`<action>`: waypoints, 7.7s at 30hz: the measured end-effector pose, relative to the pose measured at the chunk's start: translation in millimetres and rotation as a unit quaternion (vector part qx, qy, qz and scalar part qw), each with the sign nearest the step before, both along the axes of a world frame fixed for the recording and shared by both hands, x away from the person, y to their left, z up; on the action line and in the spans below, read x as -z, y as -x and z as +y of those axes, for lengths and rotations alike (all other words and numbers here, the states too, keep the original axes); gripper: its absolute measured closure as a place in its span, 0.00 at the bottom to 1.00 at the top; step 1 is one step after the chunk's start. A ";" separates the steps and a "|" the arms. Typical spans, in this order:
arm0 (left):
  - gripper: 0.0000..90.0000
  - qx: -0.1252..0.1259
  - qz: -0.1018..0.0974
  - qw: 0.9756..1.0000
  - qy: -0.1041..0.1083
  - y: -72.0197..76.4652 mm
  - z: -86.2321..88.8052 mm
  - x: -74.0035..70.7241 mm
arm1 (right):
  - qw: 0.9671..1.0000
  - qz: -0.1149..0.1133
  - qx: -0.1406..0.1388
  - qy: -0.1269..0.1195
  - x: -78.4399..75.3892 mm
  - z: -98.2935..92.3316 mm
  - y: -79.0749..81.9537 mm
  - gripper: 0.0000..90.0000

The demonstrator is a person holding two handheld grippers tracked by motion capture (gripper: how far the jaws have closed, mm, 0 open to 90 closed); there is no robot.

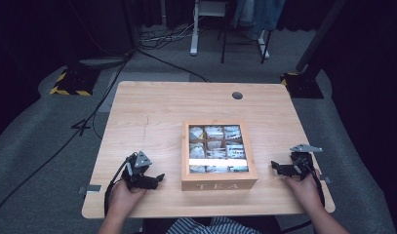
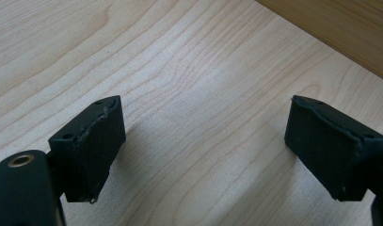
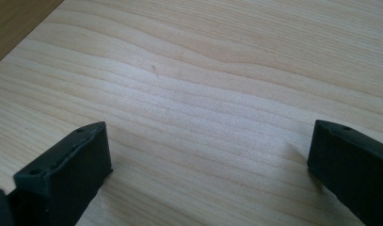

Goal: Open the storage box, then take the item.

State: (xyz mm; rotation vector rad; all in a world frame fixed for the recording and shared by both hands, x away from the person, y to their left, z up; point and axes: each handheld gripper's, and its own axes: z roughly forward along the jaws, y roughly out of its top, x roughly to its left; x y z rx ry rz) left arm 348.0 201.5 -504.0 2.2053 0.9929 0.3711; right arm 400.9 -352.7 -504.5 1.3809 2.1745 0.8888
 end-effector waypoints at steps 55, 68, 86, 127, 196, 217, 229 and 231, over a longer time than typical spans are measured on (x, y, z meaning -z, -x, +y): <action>0.15 -0.004 -0.001 1.000 -0.001 0.5 -0.1 -0.2 | 0.987 -0.061 -0.095 -0.116 -82.5 4.6 56.7 0.48; 0.15 -0.004 0.000 1.000 -0.001 0.5 -0.1 -0.2 | 0.982 -0.041 -0.149 -0.107 -94.6 37.5 72.2 0.47; 0.15 -0.007 -0.001 1.000 0.001 0.5 -0.4 0.1 | 0.972 0.019 -0.223 -0.066 -90.0 82.1 86.7 0.43; 0.15 -0.007 0.000 1.000 0.001 0.4 -0.3 0.0 | 0.974 0.037 -0.220 -0.031 -86.3 84.6 90.9 1.00; 0.29 -0.045 0.015 0.999 -0.010 -4.5 -5.2 -6.4 | 0.969 -0.123 -0.176 -0.120 -153.4 90.4 63.6 1.00; 0.35 -0.005 0.024 0.999 0.030 -4.1 -8.5 -35.6 | 0.968 -0.129 -0.168 -0.133 -159.5 92.6 53.2 1.00; 0.35 0.032 0.001 0.998 0.050 11.4 -17.5 -69.1 | 0.967 -0.130 -0.168 -0.138 -159.8 92.8 48.5 1.00; 0.35 0.038 0.000 0.998 0.050 13.8 -21.5 -74.1 | 0.967 -0.131 -0.167 -0.138 -160.0 92.6 48.2 1.00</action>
